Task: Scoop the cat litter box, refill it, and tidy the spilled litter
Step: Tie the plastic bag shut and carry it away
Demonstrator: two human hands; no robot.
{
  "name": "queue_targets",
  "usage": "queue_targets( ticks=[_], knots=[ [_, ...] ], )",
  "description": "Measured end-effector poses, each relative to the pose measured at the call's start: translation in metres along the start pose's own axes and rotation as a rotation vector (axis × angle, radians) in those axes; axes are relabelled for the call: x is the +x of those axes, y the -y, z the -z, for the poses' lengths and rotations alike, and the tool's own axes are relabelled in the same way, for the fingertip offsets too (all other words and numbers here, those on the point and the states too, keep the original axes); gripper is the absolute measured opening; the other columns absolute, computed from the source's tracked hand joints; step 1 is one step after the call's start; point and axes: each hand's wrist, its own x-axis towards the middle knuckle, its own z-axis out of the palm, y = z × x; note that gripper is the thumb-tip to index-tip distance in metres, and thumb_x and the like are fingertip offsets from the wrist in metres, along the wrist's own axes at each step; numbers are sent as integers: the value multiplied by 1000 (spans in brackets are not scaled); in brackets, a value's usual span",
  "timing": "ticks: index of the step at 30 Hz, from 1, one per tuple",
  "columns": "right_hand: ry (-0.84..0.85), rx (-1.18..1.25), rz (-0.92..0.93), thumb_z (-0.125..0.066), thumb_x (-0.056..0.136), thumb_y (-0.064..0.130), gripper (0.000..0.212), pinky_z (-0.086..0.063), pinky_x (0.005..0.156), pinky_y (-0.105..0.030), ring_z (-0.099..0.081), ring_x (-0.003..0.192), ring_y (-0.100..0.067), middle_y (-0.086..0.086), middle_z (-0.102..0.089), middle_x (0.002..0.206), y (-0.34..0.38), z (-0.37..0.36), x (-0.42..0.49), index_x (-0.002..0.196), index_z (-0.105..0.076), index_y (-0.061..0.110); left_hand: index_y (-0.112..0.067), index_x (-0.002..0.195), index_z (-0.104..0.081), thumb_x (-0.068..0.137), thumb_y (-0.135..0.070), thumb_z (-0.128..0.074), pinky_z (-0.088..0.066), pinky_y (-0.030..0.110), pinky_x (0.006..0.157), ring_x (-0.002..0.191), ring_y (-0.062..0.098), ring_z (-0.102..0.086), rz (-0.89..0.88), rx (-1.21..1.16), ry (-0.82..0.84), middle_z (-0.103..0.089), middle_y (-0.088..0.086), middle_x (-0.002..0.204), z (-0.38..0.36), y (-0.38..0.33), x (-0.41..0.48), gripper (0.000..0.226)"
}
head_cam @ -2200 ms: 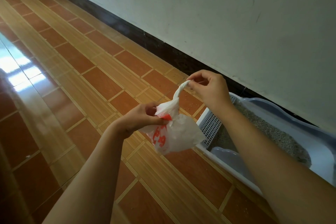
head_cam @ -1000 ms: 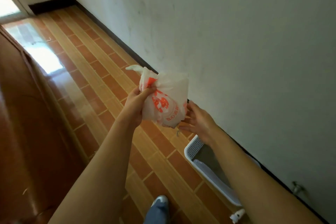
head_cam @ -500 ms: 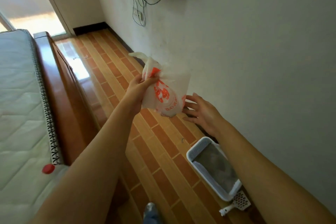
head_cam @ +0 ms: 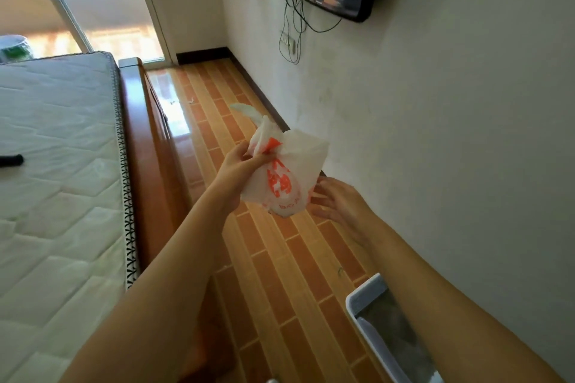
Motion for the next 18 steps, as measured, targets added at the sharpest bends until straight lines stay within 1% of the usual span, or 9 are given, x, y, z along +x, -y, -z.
queue_targets(
  ticks=[3, 6, 8, 11, 14, 15, 18],
  knots=[
    [19, 42, -1, -44, 97, 26, 29, -51, 93, -44, -61, 106, -24, -9, -61, 118, 15, -12, 28, 123, -53, 17, -18, 128, -51, 77, -34, -72, -56, 48, 81, 98, 26, -68, -19, 24, -24, -66, 9, 112, 17, -11, 15, 57],
    [53, 24, 19, -43, 97, 25, 23, -50, 94, -46, -60, 108, -24, -7, -60, 120, 27, -22, 54, 119, -52, 22, -16, 127, -51, 79, -30, -70, -57, 45, 80, 97, 25, -68, -37, 1, -99, -66, 8, 110, 34, -20, 28, 53],
    [77, 9, 38, -44, 97, 23, 21, -52, 91, -43, -61, 106, -22, -5, -60, 120, 33, -28, 73, 116, -53, 23, -15, 127, -51, 80, -27, -69, -57, 43, 79, 95, 24, -68, -48, -18, -155, -66, 8, 109, 45, -25, 36, 51],
    [115, -42, 38, -46, 97, 26, 30, -55, 85, -36, -64, 101, -16, -1, -63, 118, 41, -38, 103, 125, -53, 20, -15, 123, -52, 79, -24, -69, -58, 40, 76, 90, 21, -68, -64, -46, -218, -67, 7, 105, 62, -27, 49, 48],
    [172, -70, 40, -43, 98, 22, 31, -55, 86, -35, -63, 102, -16, -1, -62, 118, 49, -48, 137, 129, -51, 19, -20, 108, -56, 83, -15, -66, -58, 38, 75, 81, 16, -69, -72, -46, -272, -67, 3, 96, 79, -29, 70, 27],
    [188, -69, 42, -42, 99, 20, 31, -55, 86, -35, -63, 103, -17, -2, -61, 119, 52, -50, 150, 129, -50, 18, -21, 105, -55, 84, -14, -65, -59, 36, 74, 81, 15, -68, -75, -42, -286, -66, 3, 96, 84, -30, 80, 24],
    [217, -61, 41, -41, 99, 16, 33, -55, 84, -35, -62, 103, -19, -3, -60, 120, 65, -56, 193, 131, -49, 17, -20, 107, -55, 84, -13, -65, -59, 31, 68, 79, 14, -68, -79, -32, -330, -66, 2, 94, 94, -37, 115, 25]
  ],
)
